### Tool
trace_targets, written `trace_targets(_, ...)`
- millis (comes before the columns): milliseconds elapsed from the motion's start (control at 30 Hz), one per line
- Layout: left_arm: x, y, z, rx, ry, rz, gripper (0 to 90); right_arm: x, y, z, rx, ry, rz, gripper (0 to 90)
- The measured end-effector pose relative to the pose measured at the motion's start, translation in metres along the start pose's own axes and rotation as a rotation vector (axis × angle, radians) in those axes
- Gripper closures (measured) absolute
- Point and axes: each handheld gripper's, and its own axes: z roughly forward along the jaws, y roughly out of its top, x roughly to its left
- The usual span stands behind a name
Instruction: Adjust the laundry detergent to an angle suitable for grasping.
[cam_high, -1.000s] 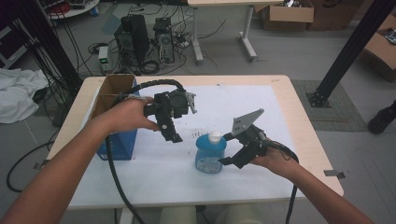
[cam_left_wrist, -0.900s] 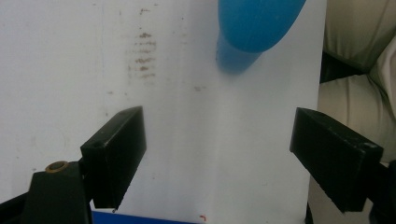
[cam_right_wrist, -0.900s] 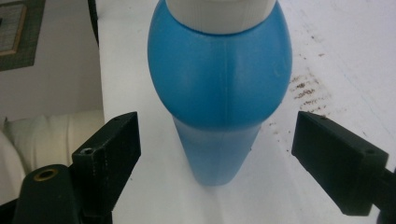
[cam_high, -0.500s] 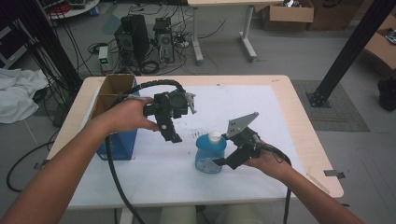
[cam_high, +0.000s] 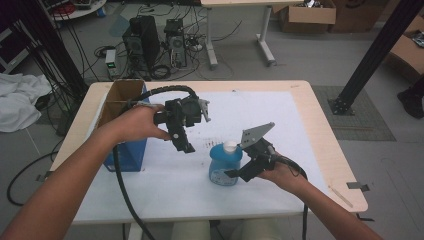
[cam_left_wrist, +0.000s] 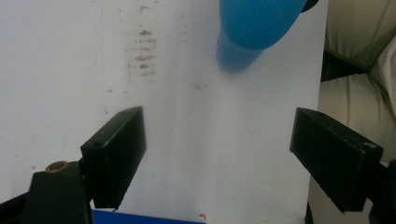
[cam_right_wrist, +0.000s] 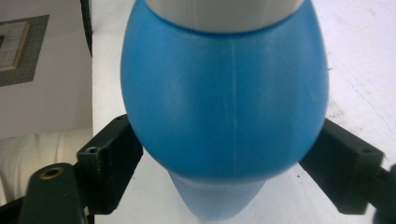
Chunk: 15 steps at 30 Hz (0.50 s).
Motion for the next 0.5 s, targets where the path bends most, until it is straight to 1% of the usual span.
trace_targets(133, -0.0003, -0.0003, -0.0002, 0.003, 0.0, 0.002, 19.2, -0.0005, 0.0001, -0.0004, -0.012, 0.003, 0.002, 20.0)
trace_targets(333, -0.0008, -0.0017, -0.0009, -0.004, 0.006, 0.0, 19.3, -0.0005, -0.0001, -0.0003, -0.011, 0.003, 0.002, 21.2)
trace_targets(467, -0.0014, -0.002, -0.001, 0.002, 0.002, -0.007, 19.3, -0.0007, -0.0001, -0.0006, -0.012, 0.002, 0.003, 22.5)
trace_targets(500, -0.001, -0.002, -0.001, 0.001, 0.005, -0.001, 19.3, -0.0008, -0.0001, -0.0005, -0.013, 0.003, 0.003, 22.7)
